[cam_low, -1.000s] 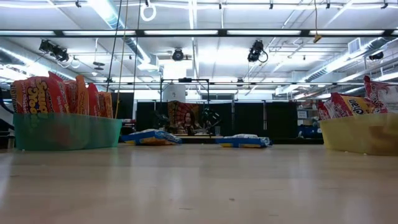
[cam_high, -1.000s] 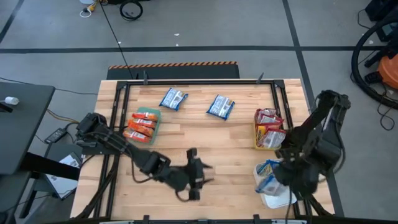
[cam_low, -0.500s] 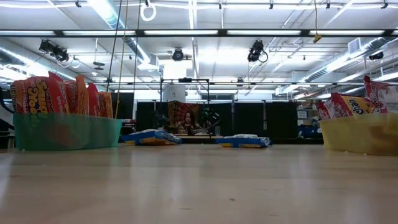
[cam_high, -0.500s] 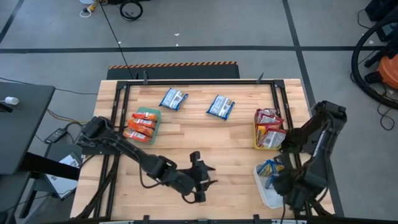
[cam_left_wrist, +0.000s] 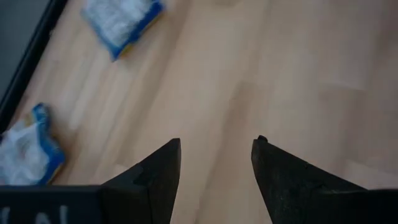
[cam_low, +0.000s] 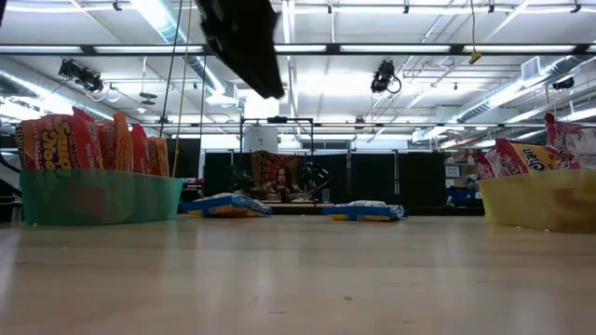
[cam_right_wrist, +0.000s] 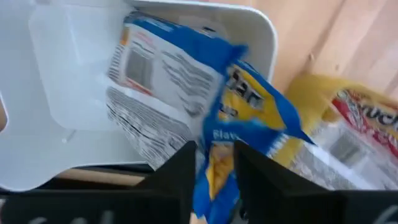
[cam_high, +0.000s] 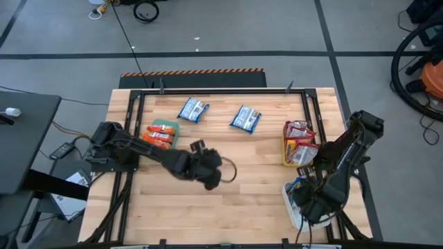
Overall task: Sort Maruchan noodles
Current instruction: Put the blue noodle pack into the white bin
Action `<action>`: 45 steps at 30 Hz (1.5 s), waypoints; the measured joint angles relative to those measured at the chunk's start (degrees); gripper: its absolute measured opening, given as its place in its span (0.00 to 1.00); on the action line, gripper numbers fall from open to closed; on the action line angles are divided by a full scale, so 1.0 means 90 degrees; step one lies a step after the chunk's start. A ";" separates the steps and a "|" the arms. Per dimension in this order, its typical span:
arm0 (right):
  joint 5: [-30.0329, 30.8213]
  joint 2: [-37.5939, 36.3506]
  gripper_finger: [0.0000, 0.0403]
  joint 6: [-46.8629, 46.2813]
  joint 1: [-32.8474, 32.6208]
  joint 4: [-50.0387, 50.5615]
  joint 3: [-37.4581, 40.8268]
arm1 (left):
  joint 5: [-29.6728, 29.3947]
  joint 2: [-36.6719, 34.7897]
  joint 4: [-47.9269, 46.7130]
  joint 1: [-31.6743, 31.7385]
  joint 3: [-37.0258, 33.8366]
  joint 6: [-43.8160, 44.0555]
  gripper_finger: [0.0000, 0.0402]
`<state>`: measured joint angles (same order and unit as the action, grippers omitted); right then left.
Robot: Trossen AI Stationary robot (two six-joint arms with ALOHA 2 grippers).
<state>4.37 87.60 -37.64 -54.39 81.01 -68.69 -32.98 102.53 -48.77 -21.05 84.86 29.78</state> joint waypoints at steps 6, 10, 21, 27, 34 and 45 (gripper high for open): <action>0.0498 -0.0437 0.43 -0.0371 0.0475 0.0331 -0.0357 | 0.0366 0.0066 0.0627 0.0153 0.0002 -0.0544 0.50; 0.2596 -0.0719 0.52 -0.0417 0.0955 -0.0032 -0.0613 | 0.0453 0.0066 0.0648 0.0017 0.0000 -0.0878 0.50; 0.3816 -0.0148 0.66 0.2006 0.4046 -0.3433 0.0509 | 0.1279 -0.0702 0.2683 -0.0650 -0.2387 -0.0108 0.45; 0.3431 0.0532 0.66 0.3763 0.5640 -0.5917 0.1356 | 0.1274 -0.1096 0.4301 -0.1315 -0.3346 0.0282 0.45; 0.3279 0.1418 0.61 0.4999 0.6869 -0.7341 0.1753 | 0.1247 -0.1116 0.5113 -0.1803 -0.3213 0.0086 0.45; 0.3715 0.2219 0.49 0.5390 0.7212 -0.8182 0.1751 | 0.0999 -0.1114 0.3632 -0.2164 -0.1777 -0.0545 0.45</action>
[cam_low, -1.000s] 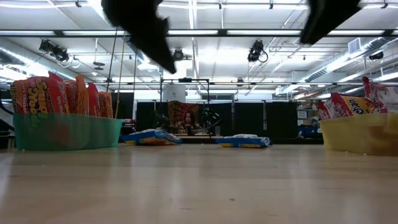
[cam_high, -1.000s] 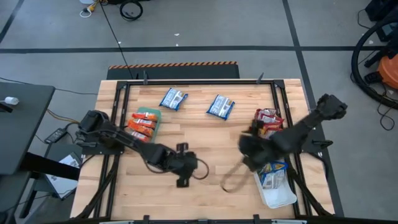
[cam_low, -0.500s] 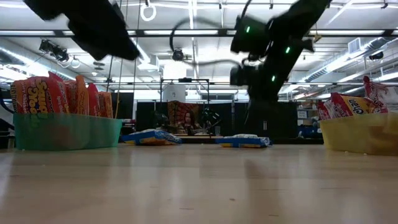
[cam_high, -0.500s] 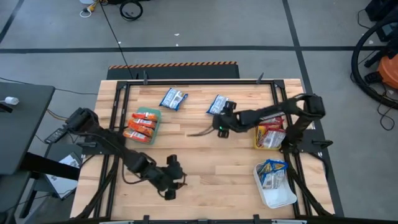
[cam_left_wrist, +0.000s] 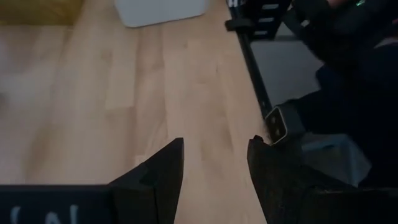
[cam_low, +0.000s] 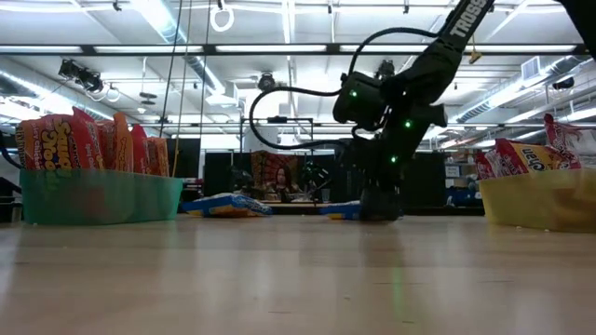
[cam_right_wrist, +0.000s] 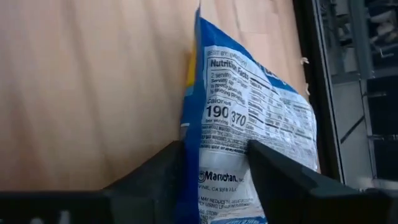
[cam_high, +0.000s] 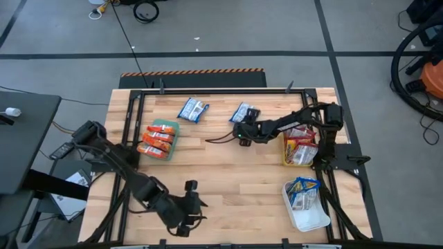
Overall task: Sort Maruchan noodles
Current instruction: Put the blue noodle pack into the white bin
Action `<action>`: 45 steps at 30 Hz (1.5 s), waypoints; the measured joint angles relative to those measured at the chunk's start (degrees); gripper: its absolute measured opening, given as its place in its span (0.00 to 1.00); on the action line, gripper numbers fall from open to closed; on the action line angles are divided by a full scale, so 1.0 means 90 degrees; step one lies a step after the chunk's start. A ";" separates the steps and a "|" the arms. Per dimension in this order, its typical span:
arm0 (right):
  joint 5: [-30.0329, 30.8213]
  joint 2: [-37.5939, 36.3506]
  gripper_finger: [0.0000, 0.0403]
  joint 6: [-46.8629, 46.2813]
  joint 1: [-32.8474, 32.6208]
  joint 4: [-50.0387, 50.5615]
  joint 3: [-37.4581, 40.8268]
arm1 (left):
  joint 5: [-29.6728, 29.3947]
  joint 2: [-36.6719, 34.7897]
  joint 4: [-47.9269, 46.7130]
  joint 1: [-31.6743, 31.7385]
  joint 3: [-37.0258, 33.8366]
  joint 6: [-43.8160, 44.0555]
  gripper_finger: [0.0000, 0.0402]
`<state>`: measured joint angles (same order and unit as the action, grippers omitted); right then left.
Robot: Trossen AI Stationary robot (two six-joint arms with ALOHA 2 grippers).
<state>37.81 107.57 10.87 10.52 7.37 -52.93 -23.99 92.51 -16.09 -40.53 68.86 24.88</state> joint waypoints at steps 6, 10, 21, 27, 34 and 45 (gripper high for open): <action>-0.0047 -0.0088 0.30 -0.0020 0.0020 -0.0163 0.0023 | -0.0859 -0.0002 -0.1486 -0.0349 0.0812 0.0113 0.45; -0.0146 -0.0217 0.12 -0.0087 -0.0006 -0.0116 0.0024 | -0.1375 -0.0007 -0.1657 -0.0566 0.0884 0.0257 0.45; -0.0738 -0.2477 0.01 -0.1055 -0.1279 0.1673 -0.0251 | -0.2035 -0.0019 -0.1889 -0.0854 0.0884 0.1164 0.45; -0.2820 -0.4005 0.01 -0.3001 -0.2689 0.2919 -0.0580 | -0.2610 -0.0019 -0.1869 -0.0825 0.0884 0.1213 0.45; -0.4970 -0.5065 0.01 -0.5494 -0.4206 0.2964 -0.0610 | -0.2980 -0.0019 -0.1414 -0.0563 0.0881 0.1138 0.45; -0.6786 -0.5399 0.02 -0.6877 -0.5970 0.3818 -0.0546 | -0.2594 -0.0019 0.0780 -0.0294 0.0879 -0.0529 0.45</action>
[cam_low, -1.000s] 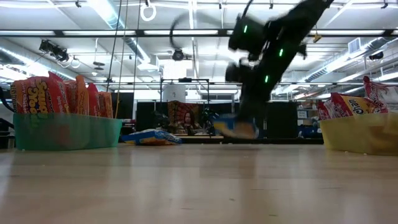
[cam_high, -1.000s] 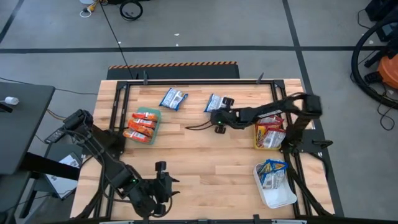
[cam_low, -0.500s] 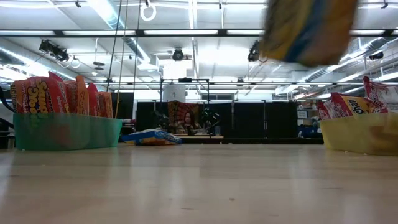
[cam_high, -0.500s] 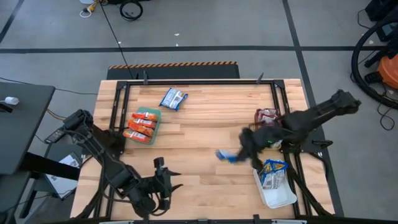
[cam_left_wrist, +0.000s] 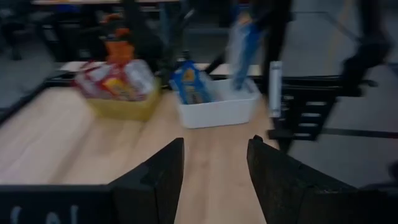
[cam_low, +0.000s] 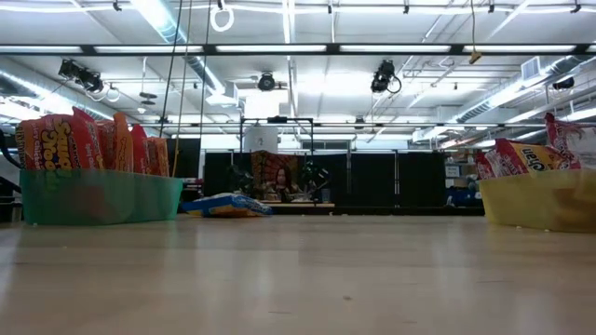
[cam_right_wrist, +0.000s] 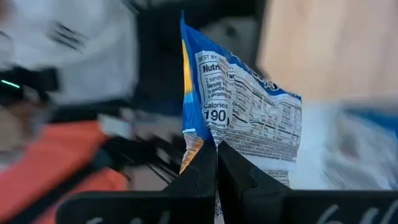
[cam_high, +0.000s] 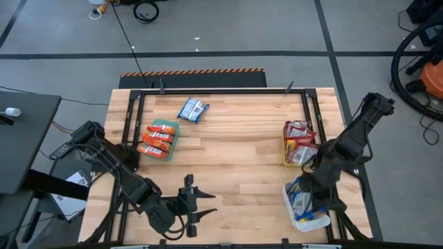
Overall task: Sort Maruchan noodles
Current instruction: Put the blue noodle pack into the white bin
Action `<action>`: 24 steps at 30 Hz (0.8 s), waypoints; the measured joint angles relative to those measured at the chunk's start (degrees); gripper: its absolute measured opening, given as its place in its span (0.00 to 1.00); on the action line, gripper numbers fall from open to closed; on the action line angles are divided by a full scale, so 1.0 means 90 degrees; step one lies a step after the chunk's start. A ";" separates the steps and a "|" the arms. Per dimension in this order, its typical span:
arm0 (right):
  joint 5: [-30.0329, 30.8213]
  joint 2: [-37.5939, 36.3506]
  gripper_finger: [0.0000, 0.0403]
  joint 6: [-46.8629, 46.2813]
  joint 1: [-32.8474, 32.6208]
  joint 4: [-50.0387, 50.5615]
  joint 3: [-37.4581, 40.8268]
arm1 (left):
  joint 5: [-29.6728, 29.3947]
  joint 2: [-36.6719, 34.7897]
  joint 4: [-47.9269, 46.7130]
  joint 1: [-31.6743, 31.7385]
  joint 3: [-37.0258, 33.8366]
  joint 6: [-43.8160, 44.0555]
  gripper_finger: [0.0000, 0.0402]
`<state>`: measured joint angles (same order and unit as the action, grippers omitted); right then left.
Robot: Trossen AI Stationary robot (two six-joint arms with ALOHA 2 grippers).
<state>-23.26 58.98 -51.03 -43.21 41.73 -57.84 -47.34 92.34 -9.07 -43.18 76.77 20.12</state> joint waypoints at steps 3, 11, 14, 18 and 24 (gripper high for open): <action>0.0218 -0.0033 0.01 -0.0030 -0.0424 0.0227 0.0474 | 0.0247 0.0097 0.0239 0.0002 0.0000 -0.0025 0.45; 0.0297 -0.0233 0.01 -0.0370 -0.0666 -0.1111 0.1838 | 0.0056 0.0597 0.0681 0.0136 -0.0002 -0.0041 0.45; 0.0687 -0.0231 0.02 -0.0217 -0.0666 -0.1114 0.2192 | -0.0479 0.0729 0.0643 0.0299 -0.0002 0.0162 0.45; 0.0965 -0.0243 0.04 0.0121 -0.0666 -0.1027 0.2450 | -0.0351 0.0876 0.0583 0.0512 -0.0002 0.0199 0.45; 0.0975 -0.0354 0.11 0.0190 -0.0634 -0.0331 0.2393 | -0.0130 0.0879 0.0055 0.0687 -0.0002 0.0347 0.45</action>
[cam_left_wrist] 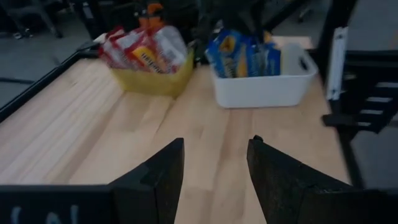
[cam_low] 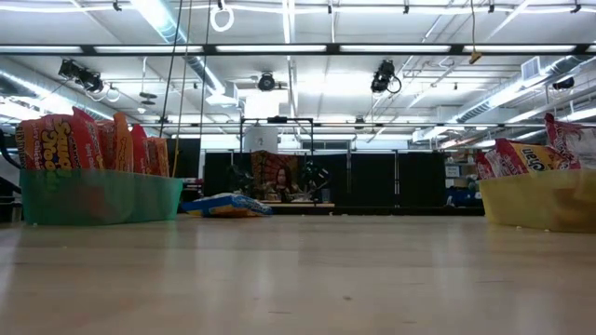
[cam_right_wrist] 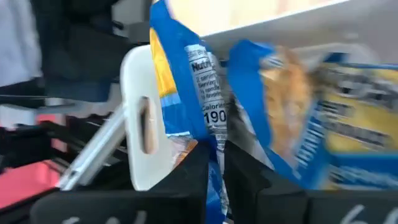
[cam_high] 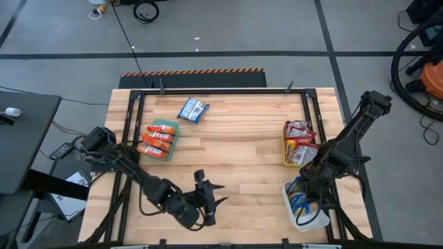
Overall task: Sort Maruchan noodles
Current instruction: Put the blue noodle pack into the white bin
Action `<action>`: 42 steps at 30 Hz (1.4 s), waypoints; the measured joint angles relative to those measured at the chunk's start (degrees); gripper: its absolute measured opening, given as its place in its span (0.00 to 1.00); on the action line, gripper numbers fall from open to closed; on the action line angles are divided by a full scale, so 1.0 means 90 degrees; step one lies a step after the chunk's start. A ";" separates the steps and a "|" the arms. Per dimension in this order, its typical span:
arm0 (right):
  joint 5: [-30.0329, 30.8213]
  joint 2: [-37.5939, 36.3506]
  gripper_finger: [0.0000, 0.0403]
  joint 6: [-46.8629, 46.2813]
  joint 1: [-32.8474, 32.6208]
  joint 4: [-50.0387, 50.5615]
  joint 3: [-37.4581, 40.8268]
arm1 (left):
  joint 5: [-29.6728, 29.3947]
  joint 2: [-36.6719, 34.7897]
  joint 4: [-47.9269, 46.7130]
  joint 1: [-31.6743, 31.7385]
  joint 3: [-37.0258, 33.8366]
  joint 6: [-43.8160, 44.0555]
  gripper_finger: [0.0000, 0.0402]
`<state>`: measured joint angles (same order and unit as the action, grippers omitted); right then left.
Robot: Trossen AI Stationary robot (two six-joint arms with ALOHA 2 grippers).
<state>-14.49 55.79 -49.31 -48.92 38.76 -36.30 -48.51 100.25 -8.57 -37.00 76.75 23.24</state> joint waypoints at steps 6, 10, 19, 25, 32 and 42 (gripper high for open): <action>0.0626 -0.0178 0.21 0.0566 0.0131 0.1415 -0.0820 | 0.0263 0.0000 -0.0377 0.0443 0.0000 0.0214 0.45; 0.1348 -0.0238 0.24 0.1206 0.0215 0.1794 -0.1456 | 0.0762 0.0000 -0.0326 0.0814 0.0000 0.0192 0.45; 0.4185 -0.0229 0.24 0.3442 0.0394 0.0821 -0.1981 | 0.1444 0.0175 -0.0352 0.2381 0.0009 0.0209 0.43; 0.4144 -0.0086 0.26 0.3785 0.0548 0.0317 -0.1983 | 0.1153 0.0213 -0.2352 0.3574 0.0030 -0.0181 0.43; 0.4118 0.0142 0.35 0.3663 0.0549 0.0325 -0.1794 | 0.1620 0.0240 -0.3873 0.5105 -0.0418 -0.1301 0.49; 0.4149 0.0148 0.44 0.3543 0.0720 0.0369 -0.1592 | 0.2279 0.0240 -0.3176 0.6329 -0.1649 -0.4101 0.60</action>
<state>22.85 57.12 -17.43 -42.44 42.08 -50.63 -28.00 102.41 -37.16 19.96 61.91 -13.67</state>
